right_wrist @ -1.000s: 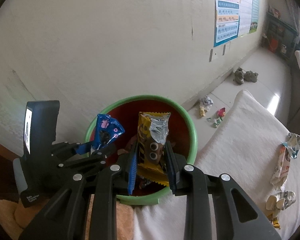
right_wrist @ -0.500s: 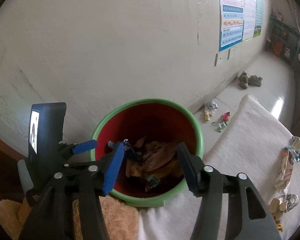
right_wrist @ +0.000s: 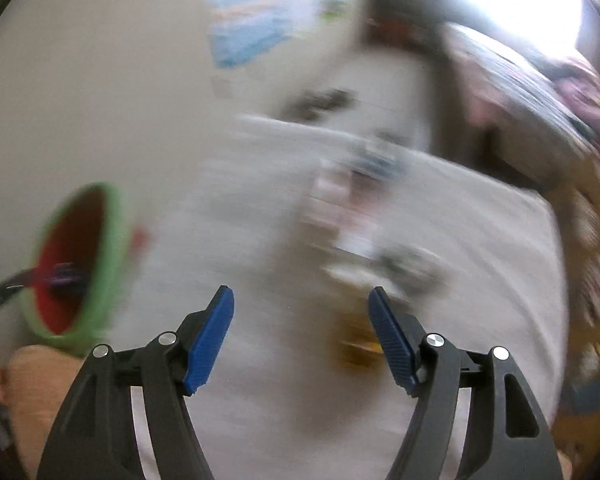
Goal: Collect trash
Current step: 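Open the left tool to drop the blue wrapper while the right tool drops the yellow snack bar, then grasp the white printed paper cup with the left tool while the right tool grasps the yellow wrapper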
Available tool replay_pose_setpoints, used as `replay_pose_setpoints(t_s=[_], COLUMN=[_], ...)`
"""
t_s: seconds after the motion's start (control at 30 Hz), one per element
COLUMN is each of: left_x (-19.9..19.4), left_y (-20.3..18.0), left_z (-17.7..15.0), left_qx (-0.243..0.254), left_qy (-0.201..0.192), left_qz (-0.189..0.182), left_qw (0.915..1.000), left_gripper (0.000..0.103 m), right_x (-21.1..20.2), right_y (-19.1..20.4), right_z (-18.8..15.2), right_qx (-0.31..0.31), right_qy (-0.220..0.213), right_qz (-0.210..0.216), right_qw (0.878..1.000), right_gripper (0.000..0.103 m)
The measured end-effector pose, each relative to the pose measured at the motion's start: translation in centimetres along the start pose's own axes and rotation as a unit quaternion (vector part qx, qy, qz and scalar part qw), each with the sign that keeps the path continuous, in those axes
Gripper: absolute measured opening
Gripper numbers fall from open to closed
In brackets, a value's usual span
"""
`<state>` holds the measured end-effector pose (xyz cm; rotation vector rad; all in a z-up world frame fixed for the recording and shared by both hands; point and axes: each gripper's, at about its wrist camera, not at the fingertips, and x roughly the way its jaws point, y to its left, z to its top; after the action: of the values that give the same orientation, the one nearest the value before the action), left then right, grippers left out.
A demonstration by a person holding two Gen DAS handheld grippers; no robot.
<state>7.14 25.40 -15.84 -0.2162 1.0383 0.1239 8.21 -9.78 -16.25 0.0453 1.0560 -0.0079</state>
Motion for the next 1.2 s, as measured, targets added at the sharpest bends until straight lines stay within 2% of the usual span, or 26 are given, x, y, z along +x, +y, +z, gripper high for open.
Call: replay_pose_setpoints(t_s=[0.03,0.13,0.2,0.33,0.43,0.5,0.57,0.67,0.8,0.9,1.0,1.17,1.2], left_x=[-0.1,-0.1,-0.1,-0.4,-0.7,-1.0,-1.2,-1.4,-1.4,-1.5,-1.2,0.5,1.0], left_y=[-0.5,-2.3,-3.7,-6.0,-7.5,-8.2,-9.0,-10.9,-14.8,-19.0,-23.6,-31.3,-32.9], left_z=[-0.1,-0.6,-1.0,-1.8,-2.2,-2.3,-2.4,-2.6,-2.7,-2.9,-3.4,-5.2,-5.8], left_qx=[0.004,0.017,0.027,0.050,0.071,0.080,0.086,0.111,0.153,0.205,0.265,0.362,0.387], left_qy=[0.000,0.006,0.010,0.015,0.019,0.017,0.018,0.018,0.016,0.008,0.005,0.015,0.018], left_qz=[-0.002,-0.010,-0.016,-0.024,-0.027,-0.025,-0.026,-0.031,-0.058,-0.086,-0.113,-0.144,-0.149], left_qw=[1.0000,0.9998,0.9995,0.9983,0.9969,0.9963,0.9958,0.9932,0.9864,0.9750,0.9577,0.9207,0.9096], left_gripper=[0.067,0.067,0.067,0.067,0.069,0.069,0.069,0.069,0.069,0.069,0.069,0.069,0.069], right_x=[0.5,2.0,2.5,3.2,4.7,5.4,5.8,5.9,4.1,1.9,0.4,-0.6,-0.4], right_y=[-2.4,-6.5,-7.3,-6.4,-5.1,-4.9,-5.1,-5.8,-6.9,-8.6,-10.4,-13.0,-13.5], right_z=[-0.6,-1.8,-2.2,-2.4,-2.6,-2.9,-3.1,-3.2,-3.8,-5.6,-7.5,-10.6,-10.8], right_qx=[0.034,0.098,0.111,0.079,0.044,0.039,0.040,0.052,0.055,0.069,0.086,0.111,0.116], right_qy=[0.010,0.043,0.052,0.051,0.069,0.077,0.084,0.085,0.075,0.079,0.086,0.087,0.087], right_qz=[-0.012,-0.015,-0.008,0.002,-0.006,0.002,0.008,0.032,0.054,0.070,0.076,0.081,0.085], right_qw=[0.999,0.994,0.992,0.996,0.997,0.996,0.996,0.995,0.994,0.992,0.990,0.987,0.986], right_gripper=[0.068,0.068,0.068,0.071,0.071,0.068,0.050,0.038,0.038,0.038,0.039,0.043,0.046])
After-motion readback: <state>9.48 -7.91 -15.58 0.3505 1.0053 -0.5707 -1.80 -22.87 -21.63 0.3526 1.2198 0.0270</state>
